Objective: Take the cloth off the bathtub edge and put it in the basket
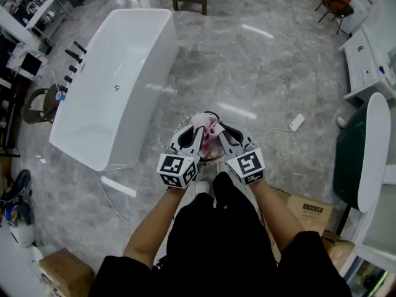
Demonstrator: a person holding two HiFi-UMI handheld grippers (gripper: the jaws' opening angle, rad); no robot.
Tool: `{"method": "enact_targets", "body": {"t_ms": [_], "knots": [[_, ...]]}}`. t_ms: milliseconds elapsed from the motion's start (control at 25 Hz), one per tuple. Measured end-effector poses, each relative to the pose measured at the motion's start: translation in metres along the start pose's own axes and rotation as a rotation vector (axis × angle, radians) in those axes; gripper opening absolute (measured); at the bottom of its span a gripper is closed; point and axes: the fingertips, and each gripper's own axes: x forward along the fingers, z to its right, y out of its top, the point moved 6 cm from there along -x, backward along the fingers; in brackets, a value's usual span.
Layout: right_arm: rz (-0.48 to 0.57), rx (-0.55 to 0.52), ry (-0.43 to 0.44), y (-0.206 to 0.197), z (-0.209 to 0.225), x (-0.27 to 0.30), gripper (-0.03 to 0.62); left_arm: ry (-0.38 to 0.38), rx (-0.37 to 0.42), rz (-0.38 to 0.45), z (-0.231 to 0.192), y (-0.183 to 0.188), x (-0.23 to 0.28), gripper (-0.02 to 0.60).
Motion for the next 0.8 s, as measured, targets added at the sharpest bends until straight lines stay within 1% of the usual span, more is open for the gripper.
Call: {"method": "enact_targets", "body": {"t_ms": [200, 320, 560, 800], "knots": [[-0.062, 0.07, 0.015, -0.032, 0.029, 0.009, 0.034, 0.06, -0.049, -0.046, -0.008, -0.029, 0.021, 0.037], [-0.076, 0.12, 0.038, -0.049, 0.044, 0.018, 0.034, 0.093, -0.051, -0.065, -0.014, -0.046, 0.033, 0.037], [-0.137, 0.182, 0.079, -0.102, 0.053, 0.039, 0.034, 0.165, -0.065, -0.125, -0.02, -0.098, 0.059, 0.037], [-0.209, 0.222, 0.113, -0.148, 0.058, 0.065, 0.034, 0.188, -0.086, -0.204, -0.032, -0.144, 0.075, 0.037]]}}
